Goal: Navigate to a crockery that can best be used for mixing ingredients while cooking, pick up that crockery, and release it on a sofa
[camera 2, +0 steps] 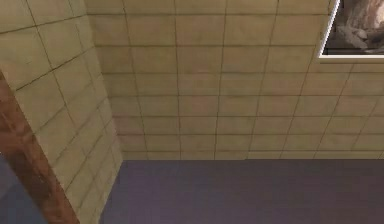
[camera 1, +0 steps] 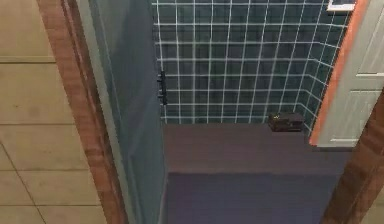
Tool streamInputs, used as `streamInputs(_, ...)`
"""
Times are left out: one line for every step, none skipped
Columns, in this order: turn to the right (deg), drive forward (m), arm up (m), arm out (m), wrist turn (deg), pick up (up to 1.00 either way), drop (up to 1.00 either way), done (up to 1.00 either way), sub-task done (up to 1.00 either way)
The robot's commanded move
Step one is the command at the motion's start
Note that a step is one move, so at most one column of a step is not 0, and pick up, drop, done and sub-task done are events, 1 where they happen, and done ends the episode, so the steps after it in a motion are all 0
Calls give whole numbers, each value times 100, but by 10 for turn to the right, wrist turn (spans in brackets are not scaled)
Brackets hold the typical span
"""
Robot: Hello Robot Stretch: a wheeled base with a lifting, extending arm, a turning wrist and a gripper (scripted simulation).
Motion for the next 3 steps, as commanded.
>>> streamInputs(90, 0, 0, 0, 0, 0, 0, 0, 0)
streamInputs(0, 75, 0, 0, 0, 0, 0, 0, 0)
streamInputs(420, 0, 0, 0, 0, 0, 0, 0, 0)
